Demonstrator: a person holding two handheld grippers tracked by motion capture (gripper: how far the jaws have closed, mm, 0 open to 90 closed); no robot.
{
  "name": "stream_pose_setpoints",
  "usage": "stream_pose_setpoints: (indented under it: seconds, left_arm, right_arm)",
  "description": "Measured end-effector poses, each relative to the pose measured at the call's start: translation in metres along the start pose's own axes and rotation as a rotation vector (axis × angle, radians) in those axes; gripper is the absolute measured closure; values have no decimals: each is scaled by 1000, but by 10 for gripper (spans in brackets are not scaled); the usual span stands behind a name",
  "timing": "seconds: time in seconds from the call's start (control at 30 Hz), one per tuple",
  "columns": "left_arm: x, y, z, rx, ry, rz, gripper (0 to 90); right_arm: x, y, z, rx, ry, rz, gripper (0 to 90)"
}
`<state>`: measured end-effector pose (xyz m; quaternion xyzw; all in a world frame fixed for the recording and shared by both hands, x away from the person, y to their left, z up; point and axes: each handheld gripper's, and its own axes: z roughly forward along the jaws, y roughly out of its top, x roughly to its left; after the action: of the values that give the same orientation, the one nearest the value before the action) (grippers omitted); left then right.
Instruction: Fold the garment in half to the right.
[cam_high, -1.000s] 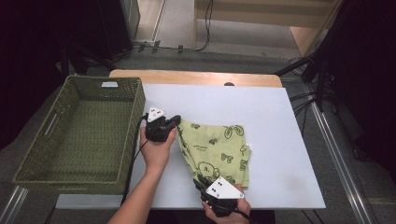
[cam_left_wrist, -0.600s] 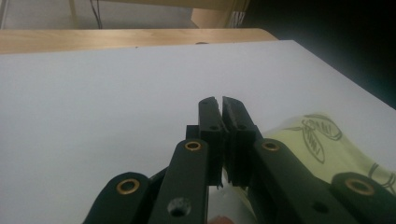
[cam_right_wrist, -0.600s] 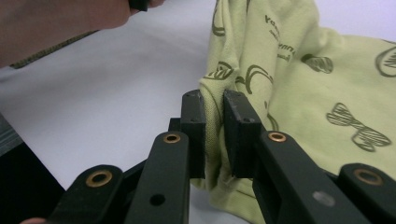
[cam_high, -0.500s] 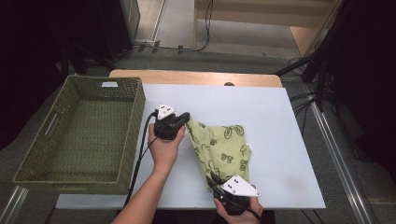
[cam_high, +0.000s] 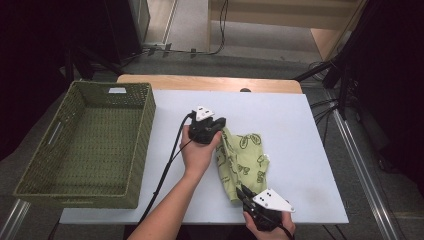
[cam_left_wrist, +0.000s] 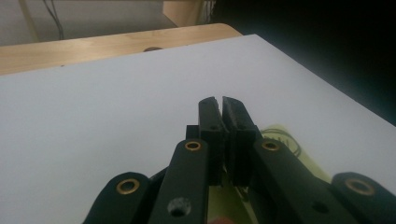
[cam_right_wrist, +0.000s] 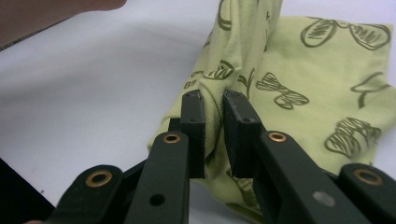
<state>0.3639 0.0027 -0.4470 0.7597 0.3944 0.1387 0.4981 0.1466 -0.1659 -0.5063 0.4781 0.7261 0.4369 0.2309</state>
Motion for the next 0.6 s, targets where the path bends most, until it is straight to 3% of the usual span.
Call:
stream_pose_setpoints:
  seconds: [0.27,0.6]
  left_arm:
    - [-28,5,35,56,-42,47,869]
    - [-51,3,70,125,-75,74,868]
  right_arm:
    - [-14,-7,-5,18,2,70,767]
    - [-22,-14,-15,31,-13,109,764]
